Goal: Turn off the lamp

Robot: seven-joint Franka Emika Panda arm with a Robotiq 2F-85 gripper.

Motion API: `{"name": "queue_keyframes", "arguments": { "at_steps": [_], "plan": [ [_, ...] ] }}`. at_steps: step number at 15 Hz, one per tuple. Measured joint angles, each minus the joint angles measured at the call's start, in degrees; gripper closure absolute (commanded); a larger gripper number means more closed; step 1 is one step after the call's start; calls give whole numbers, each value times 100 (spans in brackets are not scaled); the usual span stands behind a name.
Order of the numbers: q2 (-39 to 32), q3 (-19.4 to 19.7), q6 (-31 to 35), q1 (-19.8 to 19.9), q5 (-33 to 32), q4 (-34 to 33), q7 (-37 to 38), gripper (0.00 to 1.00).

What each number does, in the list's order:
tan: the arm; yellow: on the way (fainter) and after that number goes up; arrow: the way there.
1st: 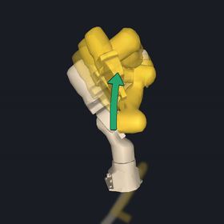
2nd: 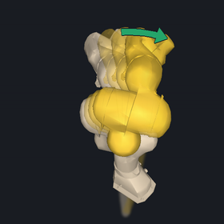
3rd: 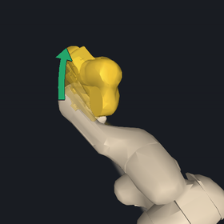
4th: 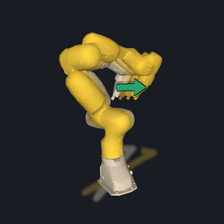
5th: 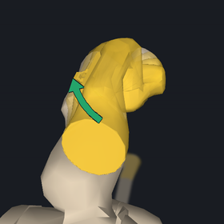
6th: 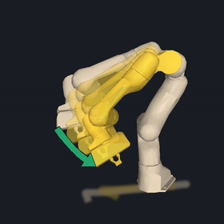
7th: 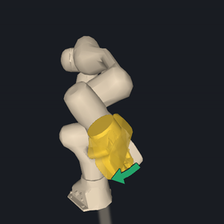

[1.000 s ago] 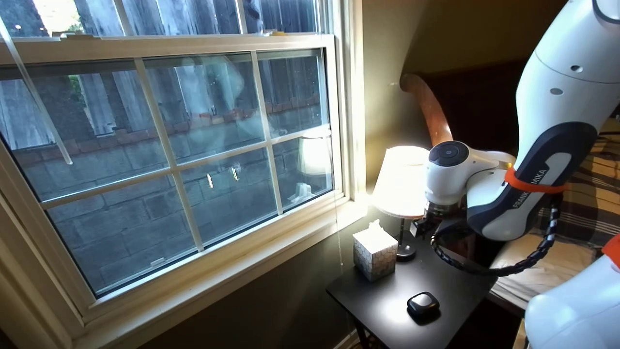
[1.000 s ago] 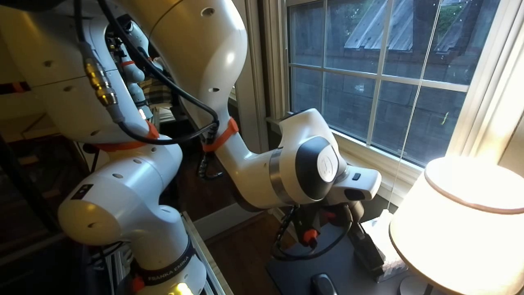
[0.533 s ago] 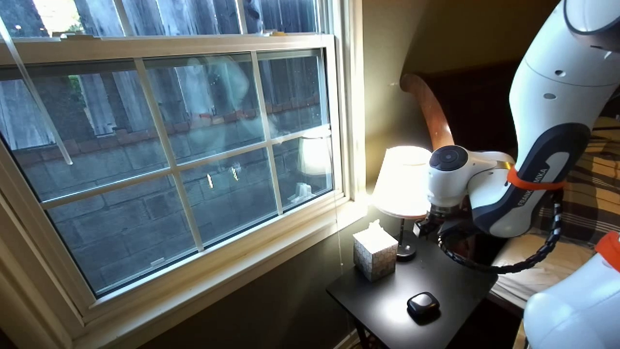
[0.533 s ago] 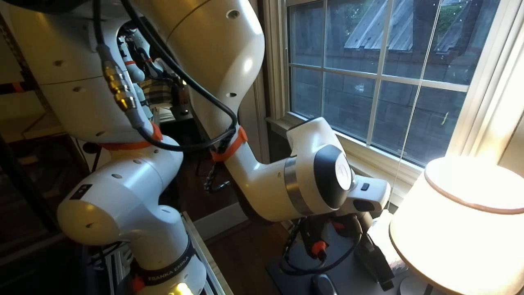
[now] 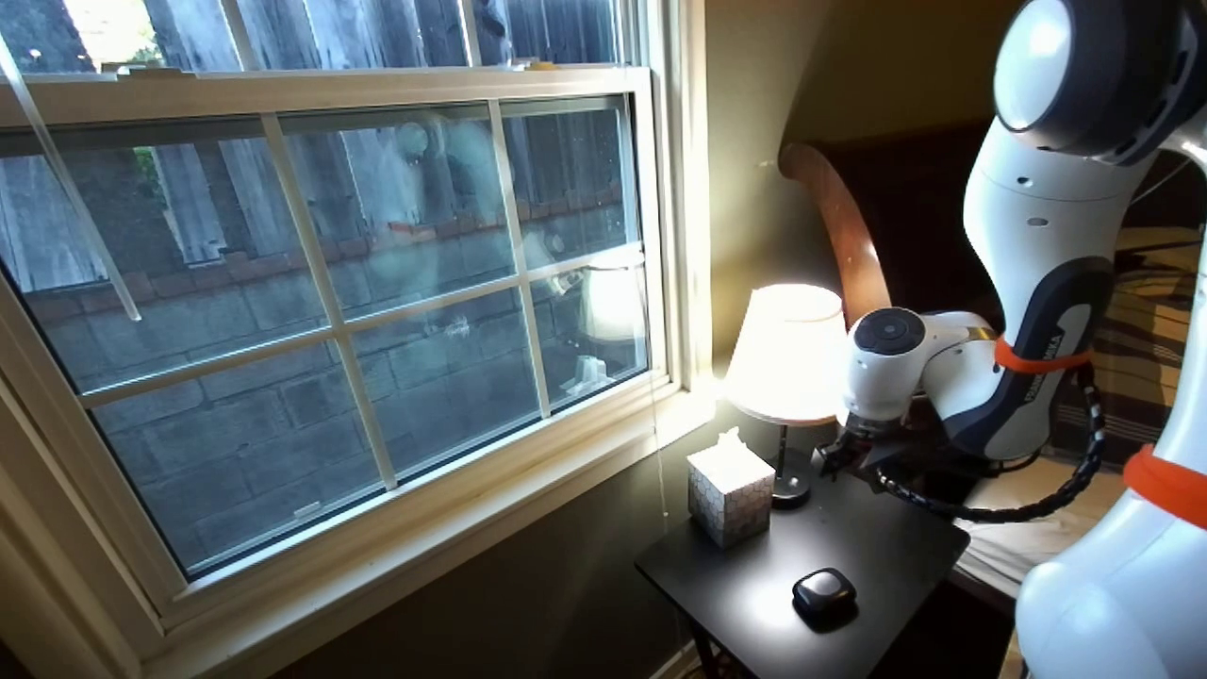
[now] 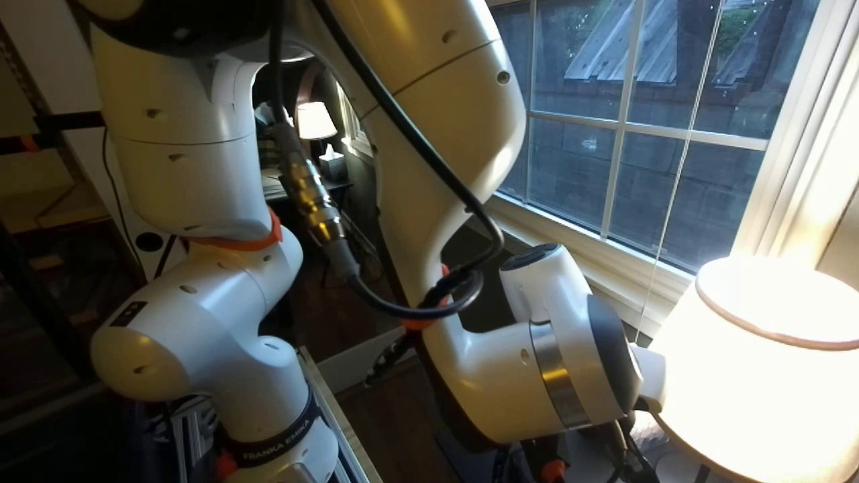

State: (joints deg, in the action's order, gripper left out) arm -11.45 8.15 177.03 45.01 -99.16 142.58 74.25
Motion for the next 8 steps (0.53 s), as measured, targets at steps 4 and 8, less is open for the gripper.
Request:
{"name": "queue_keyframes", "arguments": {
  "at_steps": [4,8],
  "plan": [
    [-584,-4,568,291,-784,-629,407,0],
    [-1130,-268,1026,768,-1187,-1205,437,0]
  ]
}}
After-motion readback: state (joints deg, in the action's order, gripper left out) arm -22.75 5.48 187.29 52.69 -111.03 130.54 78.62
